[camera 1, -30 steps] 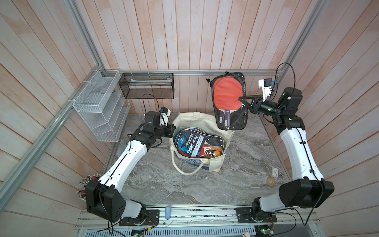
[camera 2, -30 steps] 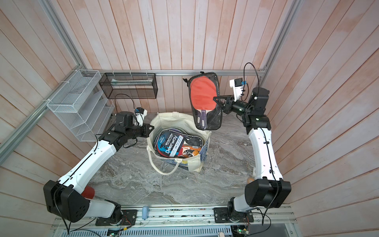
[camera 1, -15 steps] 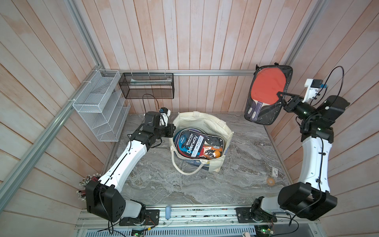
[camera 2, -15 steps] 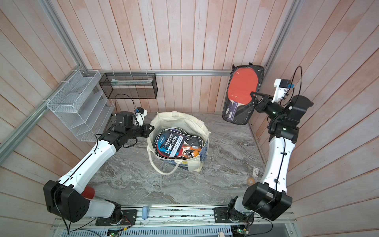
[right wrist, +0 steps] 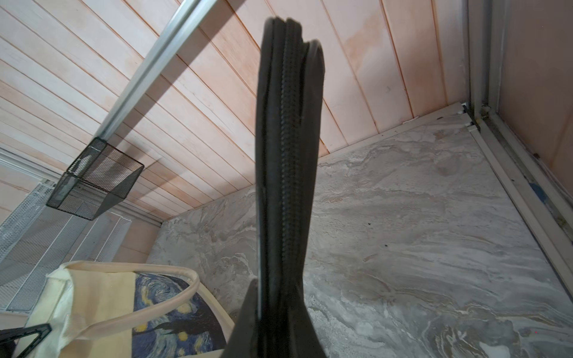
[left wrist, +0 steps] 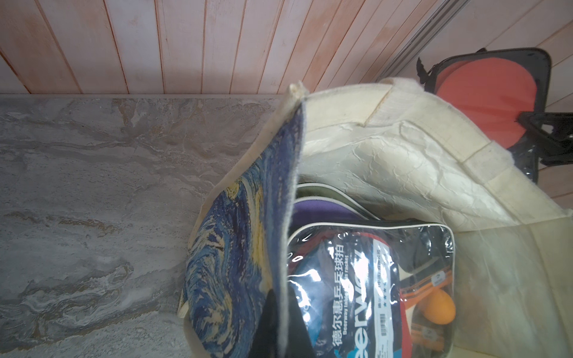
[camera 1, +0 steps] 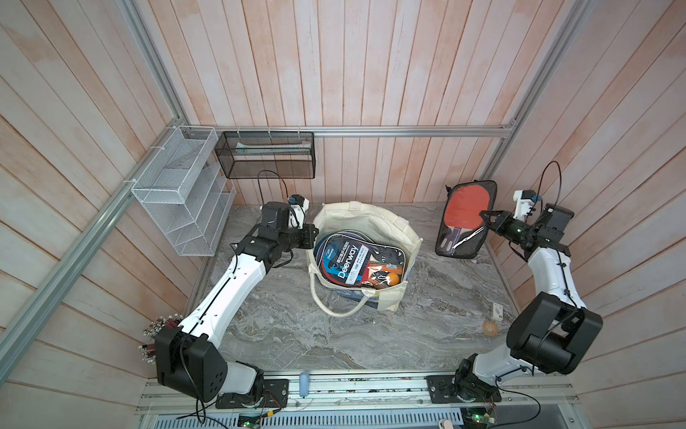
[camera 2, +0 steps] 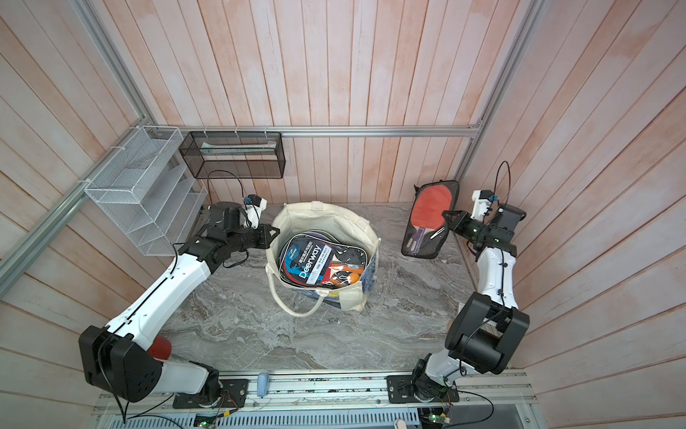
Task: Remove the ping pong set from the canvas bag
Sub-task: Place the ping pong set at the corner of the board.
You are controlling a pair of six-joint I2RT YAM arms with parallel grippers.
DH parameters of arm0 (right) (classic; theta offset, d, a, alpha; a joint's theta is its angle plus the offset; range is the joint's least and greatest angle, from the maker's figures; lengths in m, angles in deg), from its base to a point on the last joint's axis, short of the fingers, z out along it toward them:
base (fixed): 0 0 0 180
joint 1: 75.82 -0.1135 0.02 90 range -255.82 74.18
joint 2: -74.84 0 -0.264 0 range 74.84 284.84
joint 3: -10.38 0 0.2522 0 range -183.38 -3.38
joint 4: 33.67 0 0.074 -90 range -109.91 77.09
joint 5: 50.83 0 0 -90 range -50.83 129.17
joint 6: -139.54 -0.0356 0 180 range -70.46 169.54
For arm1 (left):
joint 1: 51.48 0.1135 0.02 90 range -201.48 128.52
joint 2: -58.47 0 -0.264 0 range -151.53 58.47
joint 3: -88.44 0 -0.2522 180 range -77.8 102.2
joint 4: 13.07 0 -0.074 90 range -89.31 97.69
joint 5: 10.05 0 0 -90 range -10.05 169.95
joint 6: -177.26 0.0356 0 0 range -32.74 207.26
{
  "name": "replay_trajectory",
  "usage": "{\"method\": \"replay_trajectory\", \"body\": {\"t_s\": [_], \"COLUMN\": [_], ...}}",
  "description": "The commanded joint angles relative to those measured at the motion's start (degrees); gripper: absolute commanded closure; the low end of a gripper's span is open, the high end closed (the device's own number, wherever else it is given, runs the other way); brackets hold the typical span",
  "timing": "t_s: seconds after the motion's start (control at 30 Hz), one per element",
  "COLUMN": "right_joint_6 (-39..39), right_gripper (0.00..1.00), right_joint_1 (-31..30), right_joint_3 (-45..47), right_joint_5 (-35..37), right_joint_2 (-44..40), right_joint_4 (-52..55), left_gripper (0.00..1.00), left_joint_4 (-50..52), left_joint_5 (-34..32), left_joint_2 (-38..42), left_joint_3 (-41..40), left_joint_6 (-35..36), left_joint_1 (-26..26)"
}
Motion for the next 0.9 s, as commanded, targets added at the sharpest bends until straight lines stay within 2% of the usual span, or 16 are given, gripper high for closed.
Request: {"method": "replay_trajectory", "body": {"t_s": [0.0,0.23,0.4,0.47,0.63,0.87], "right_joint_6": [1.4,2.6,4.2,7.4,15.7,15.9], "right_gripper": [1.00,1.00,1.00,1.00,1.00,1.00], "right_joint_1": [0.1,0.3,0.3,0.3,0.3,-1.1], "right_joint_3": [-3.5,-8.8,-17.1,-23.5,-42.9,-53.7], "right_joint_5": [-2.2,-2.0,-3.6,-5.1,-2.4,-2.8], "right_joint_2": [3.3,14.7,23.7,29.1,41.6,49.6], "right_joint_4": [-3.0,-0.9,4.3,11.3,31.1,36.8], "left_gripper": [1.00,1.00,1.00,1.00,1.00,1.00], "left_joint_4": [-8.5,-8.3,-8.3,-8.3,-9.0,-8.1], "left_joint_5": [3.1,3.7,3.6,3.6,4.8,4.7], "left_joint_2": [2.0,3.0,3.4,3.3,3.5,3.4], "left_joint_3": [0.1,-0.6,-0.7,-0.8,-0.8,-0.5], "left_joint_6": [-0.1,0.6,0.8,0.7,0.8,0.9], "left_joint_1": [0.0,0.0,0.0,0.0,0.0,0.0]}}
